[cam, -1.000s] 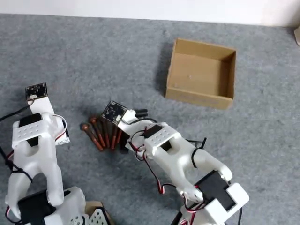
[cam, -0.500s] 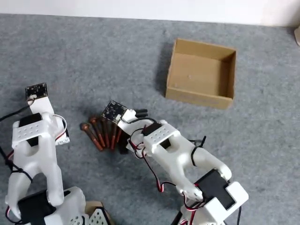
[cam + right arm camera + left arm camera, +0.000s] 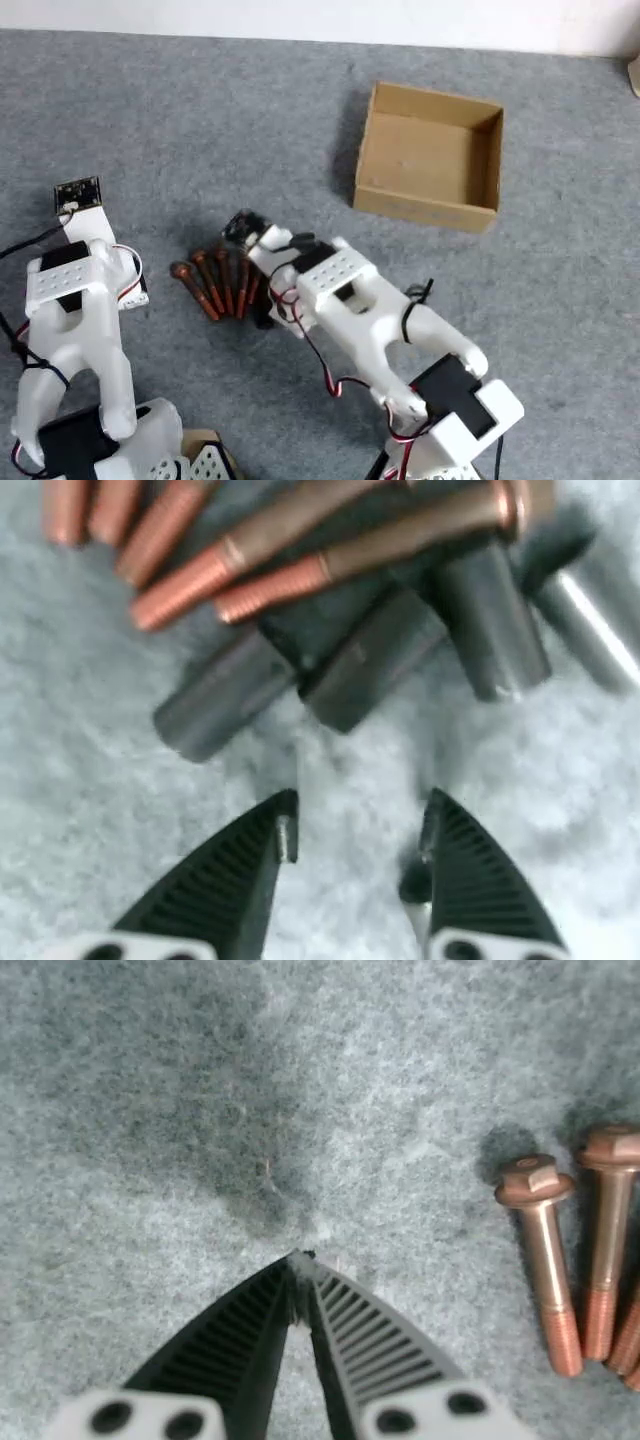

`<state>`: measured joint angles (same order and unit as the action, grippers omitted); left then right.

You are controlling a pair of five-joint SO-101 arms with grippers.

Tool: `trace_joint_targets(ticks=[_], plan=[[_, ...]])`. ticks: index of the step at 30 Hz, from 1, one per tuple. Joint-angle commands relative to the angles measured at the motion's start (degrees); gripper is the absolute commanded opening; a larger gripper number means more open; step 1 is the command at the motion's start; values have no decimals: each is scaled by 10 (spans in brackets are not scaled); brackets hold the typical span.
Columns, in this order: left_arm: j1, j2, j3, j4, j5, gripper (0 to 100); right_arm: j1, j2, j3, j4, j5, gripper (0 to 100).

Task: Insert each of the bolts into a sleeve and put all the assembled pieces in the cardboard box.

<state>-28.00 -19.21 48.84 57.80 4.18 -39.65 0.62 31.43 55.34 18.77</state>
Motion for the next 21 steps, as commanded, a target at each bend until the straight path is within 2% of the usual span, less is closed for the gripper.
trace_joint_targets(ticks=[1,5,12,14,16,19,21], plan=[[-7,-18,-3,-6,-1,11,44,-9,-81,50,-62,201],[-7,-18,-3,-6,-1,11,89,-9,-162,105,-135,201],[-7,-18,-3,-6,-1,11,107,-6,-193,118,-386,201],[-7,-18,-3,-6,-1,11,123,-7,-182,137,-421,201],[-7,-18,-3,-6,-1,11,145,-7,-182,184,-362,201],[-7,-18,-3,-6,-1,11,155,-8,-180,218,-139,201],[-7,-18,-3,-6,-1,11,167,-8,-181,221,-32,201]])
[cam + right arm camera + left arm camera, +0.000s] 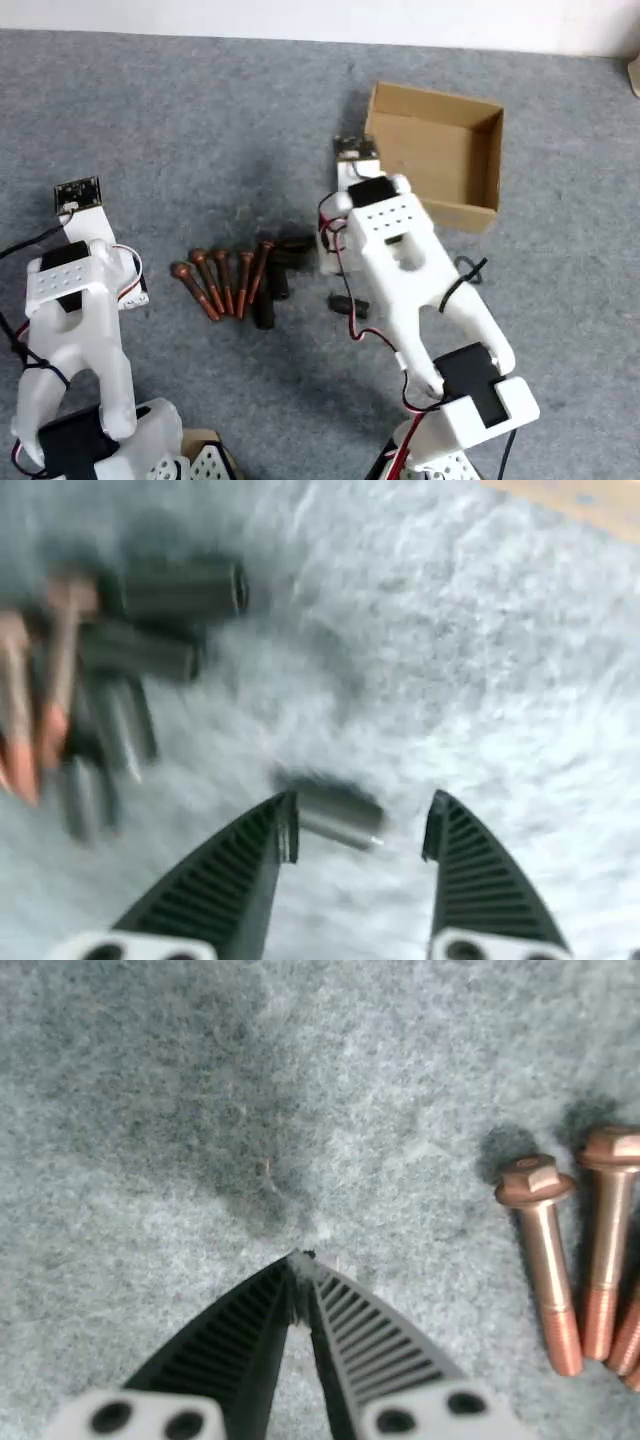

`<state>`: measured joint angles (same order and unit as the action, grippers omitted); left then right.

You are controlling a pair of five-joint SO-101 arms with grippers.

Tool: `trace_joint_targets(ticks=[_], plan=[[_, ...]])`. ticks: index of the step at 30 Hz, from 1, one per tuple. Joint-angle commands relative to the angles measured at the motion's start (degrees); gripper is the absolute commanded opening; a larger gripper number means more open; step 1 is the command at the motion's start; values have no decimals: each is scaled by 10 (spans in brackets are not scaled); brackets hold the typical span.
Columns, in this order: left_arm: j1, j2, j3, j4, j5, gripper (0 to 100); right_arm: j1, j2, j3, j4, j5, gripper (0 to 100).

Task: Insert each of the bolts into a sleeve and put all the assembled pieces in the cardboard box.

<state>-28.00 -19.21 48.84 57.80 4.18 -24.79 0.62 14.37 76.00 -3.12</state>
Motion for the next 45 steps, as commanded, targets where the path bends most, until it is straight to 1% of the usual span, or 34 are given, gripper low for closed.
trace_joint_targets(ticks=[1,2,5,6,12,14,19,23,28,31,37,42,45], plan=[[-7,-18,-3,-6,-1,11,28,-7,-10,13,223,201],[-7,-18,-3,-6,-1,11,39,-4,-12,12,263,201],[-6,-18,-3,-6,-1,11,57,-6,-8,16,422,201],[-6,-18,-3,-6,-1,11,57,-7,-7,21,454,201],[-5,-16,-3,-7,-1,11,35,-8,44,29,558,201],[-5,-16,-2,-13,-1,11,16,-8,58,29,562,201],[-4,-15,-2,-14,-1,11,-56,-9,104,30,566,204],[-4,-15,-2,-14,-1,11,-87,-9,119,32,560,204],[-4,-15,-2,-14,-1,11,-122,-9,119,32,521,204],[-4,-15,-2,-14,-1,11,-121,-8,119,32,520,204],[-4,-15,-2,-14,-1,11,-89,-8,116,17,520,205],[-3,-15,-2,-14,-1,11,-92,-9,119,21,514,205],[-3,-15,-2,-14,-1,11,-91,-9,116,22,470,205]])
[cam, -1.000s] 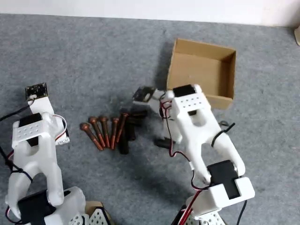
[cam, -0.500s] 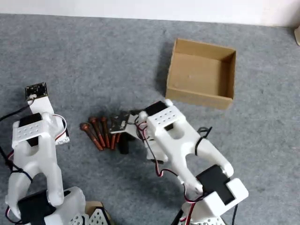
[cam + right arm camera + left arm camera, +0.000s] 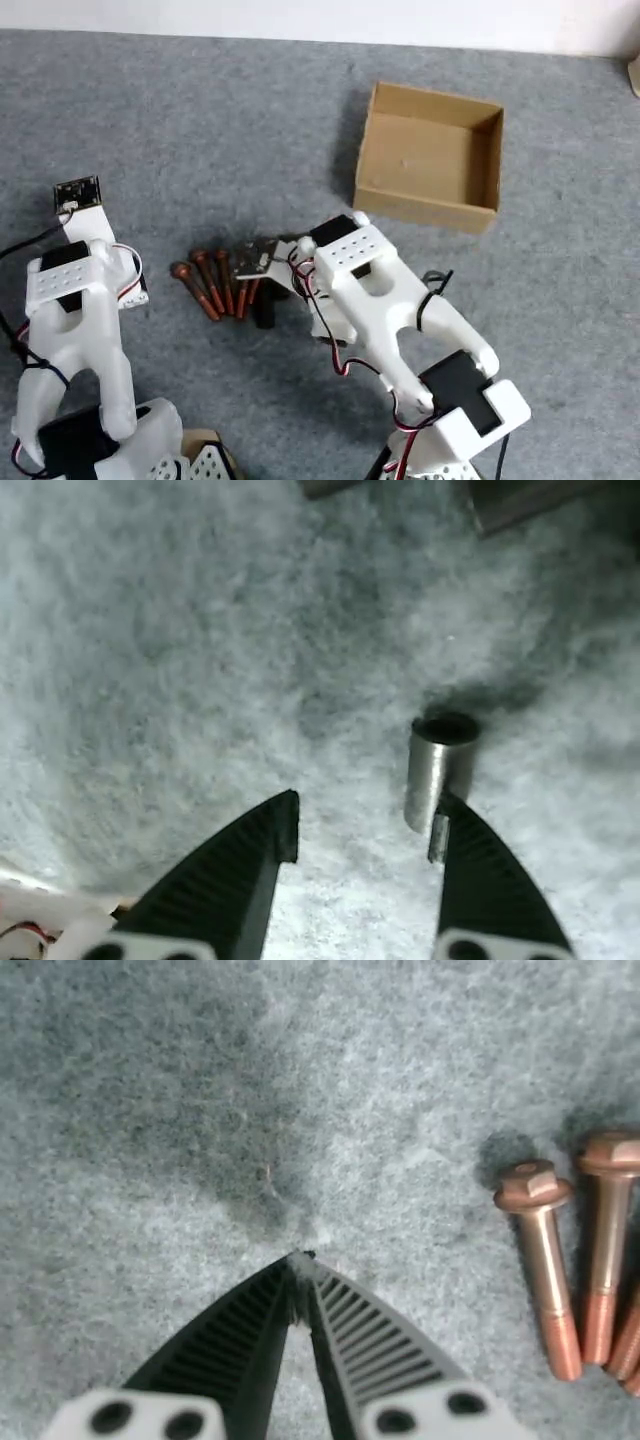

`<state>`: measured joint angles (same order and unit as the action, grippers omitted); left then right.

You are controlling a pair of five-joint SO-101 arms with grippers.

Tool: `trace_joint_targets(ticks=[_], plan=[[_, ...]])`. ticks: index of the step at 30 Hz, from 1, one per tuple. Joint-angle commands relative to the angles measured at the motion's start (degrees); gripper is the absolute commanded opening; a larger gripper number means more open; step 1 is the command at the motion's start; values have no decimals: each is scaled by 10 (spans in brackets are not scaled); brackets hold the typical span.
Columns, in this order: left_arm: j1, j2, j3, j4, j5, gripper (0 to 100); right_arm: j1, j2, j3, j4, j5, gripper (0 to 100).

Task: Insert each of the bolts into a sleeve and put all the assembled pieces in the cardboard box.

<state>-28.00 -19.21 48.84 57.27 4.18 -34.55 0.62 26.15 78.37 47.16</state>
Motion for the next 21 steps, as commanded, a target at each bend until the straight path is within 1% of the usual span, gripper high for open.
trace_joint_targets(ticks=[1,5,10,13,18,21], plan=[[-3,-15,-2,-9,-1,11,7,-10,-3,-2,-40,205],[-3,-15,-2,-15,-1,11,3,-19,-15,-2,-39,205],[-1,-15,-2,-21,2,11,-7,-90,-15,5,-36,206],[3,-15,-1,-21,1,11,1,-109,2,0,13,206],[3,-15,3,-21,0,11,44,-81,69,-96,25,206],[3,-15,3,-21,0,11,50,-49,92,-113,25,206]])
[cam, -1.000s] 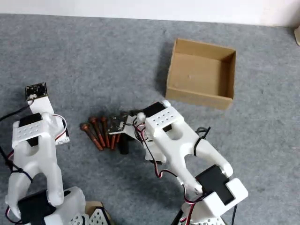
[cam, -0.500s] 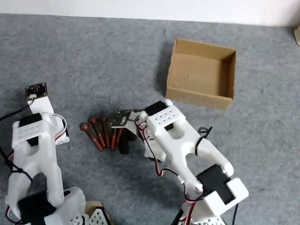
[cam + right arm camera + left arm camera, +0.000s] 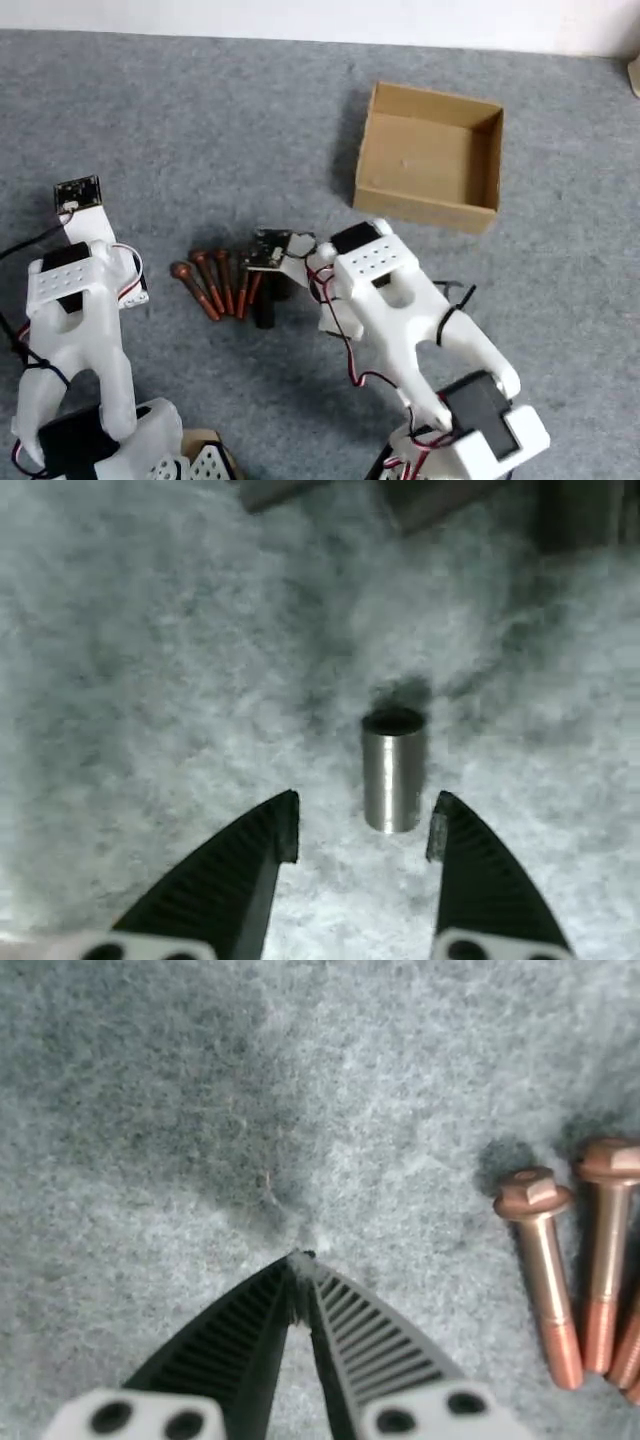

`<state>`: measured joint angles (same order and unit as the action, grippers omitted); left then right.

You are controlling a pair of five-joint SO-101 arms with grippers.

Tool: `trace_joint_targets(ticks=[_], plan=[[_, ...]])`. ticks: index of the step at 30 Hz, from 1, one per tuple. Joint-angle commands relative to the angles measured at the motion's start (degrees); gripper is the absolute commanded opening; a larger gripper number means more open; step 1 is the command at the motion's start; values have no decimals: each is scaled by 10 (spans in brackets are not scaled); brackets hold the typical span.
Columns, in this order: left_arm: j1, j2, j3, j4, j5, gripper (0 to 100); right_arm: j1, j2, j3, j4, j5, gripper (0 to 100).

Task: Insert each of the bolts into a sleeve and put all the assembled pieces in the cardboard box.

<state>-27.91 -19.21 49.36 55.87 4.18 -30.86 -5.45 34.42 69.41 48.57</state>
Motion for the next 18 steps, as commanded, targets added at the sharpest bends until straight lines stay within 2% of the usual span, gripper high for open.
trace_joint_targets(ticks=[1,7,18], plan=[[2,-15,-2,-7,0,11,14,24,12,-26,11,206],[2,-15,-1,-7,0,11,25,105,18,-111,11,206],[2,-19,0,-7,0,11,10,137,14,-95,0,206]])
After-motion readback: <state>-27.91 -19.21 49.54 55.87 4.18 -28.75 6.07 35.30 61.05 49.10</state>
